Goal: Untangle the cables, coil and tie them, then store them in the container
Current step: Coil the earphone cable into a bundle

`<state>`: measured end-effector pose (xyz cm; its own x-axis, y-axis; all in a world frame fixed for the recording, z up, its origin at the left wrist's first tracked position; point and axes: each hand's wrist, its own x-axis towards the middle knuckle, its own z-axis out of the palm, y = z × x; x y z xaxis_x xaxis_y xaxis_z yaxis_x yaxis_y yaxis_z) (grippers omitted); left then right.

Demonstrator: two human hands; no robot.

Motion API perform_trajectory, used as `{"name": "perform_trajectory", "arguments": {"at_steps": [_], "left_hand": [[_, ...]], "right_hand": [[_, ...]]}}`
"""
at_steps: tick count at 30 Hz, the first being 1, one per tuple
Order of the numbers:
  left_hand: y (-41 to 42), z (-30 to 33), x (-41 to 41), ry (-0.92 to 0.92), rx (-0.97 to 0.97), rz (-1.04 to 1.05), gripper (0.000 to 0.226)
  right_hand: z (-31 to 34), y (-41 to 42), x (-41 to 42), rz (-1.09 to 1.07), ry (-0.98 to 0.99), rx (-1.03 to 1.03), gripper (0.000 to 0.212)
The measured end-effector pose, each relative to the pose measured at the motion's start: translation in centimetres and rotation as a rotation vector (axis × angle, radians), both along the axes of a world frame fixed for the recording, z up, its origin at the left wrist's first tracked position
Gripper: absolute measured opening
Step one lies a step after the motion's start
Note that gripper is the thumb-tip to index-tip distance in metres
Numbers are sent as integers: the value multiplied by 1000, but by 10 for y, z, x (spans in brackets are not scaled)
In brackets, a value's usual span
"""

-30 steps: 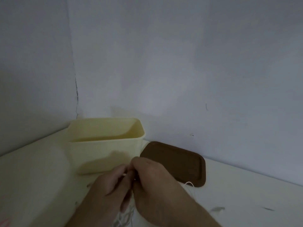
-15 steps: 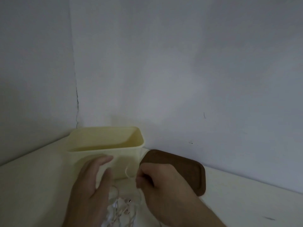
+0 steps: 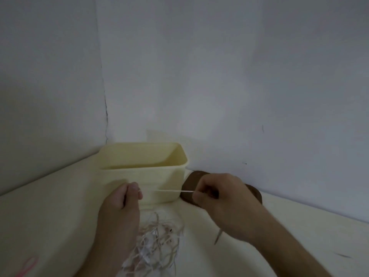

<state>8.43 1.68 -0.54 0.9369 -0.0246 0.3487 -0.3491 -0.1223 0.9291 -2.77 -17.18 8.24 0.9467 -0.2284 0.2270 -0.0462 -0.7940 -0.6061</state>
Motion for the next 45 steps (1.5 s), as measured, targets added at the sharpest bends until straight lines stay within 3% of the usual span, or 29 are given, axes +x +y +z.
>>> {"name": "perform_trajectory", "arguments": {"at_steps": [4, 9, 13, 15, 17, 19, 21, 25, 28, 30, 31, 33, 35, 37, 41, 43, 45], "left_hand": [[4, -8, 12, 20, -48, 130, 42], [4, -9, 15, 34, -15, 127, 36], [3, 6, -7, -323, 73, 175, 9], [5, 9, -20, -406, 43, 1, 19], [1, 9, -31, -250, -27, -323, 42], [-5, 7, -34, -103, -47, -553, 40], [-11, 5, -32, -29, -72, -662, 32], [-9, 10, -33, 110, -167, -626, 30], [-9, 13, -30, 165, -212, -600, 38], [-7, 15, -28, 212, -245, -598, 41], [-6, 15, -28, 229, -249, -614, 40], [-4, 14, -29, 256, -218, -675, 41], [-2, 14, -28, 269, -190, -761, 42], [1, 16, -27, 260, -200, -853, 37], [8, 17, -23, 280, -283, -988, 43], [9, 17, -21, 314, -349, -1003, 41], [9, 17, -20, 352, -399, -1013, 37]], "right_hand": [[7, -9, -4, 11, -51, 164, 27], [12, -14, -6, 33, -67, 637, 26], [5, 0, 1, -49, -53, 839, 28], [1, 9, 3, -77, -76, 795, 27], [-4, 19, 3, -58, -82, 808, 23], [-7, 32, 6, -22, -64, 838, 22], [-15, 42, 7, -8, -35, 765, 21], [-26, 52, 4, 86, -37, 482, 24], [-27, 46, 3, 23, -63, -35, 29], [-26, 38, 4, -28, -198, -230, 23], [-26, 36, 5, 14, -259, -246, 15], [-28, 35, 8, 221, -296, -259, 57], [-29, 34, 10, 404, -285, -219, 72], [-28, 31, 11, 496, -314, -232, 56], [-31, 14, 15, 336, -390, -361, 19], [-32, 9, 18, 258, -424, -284, 14], [-31, 5, 18, 191, -366, -123, 21]]}}
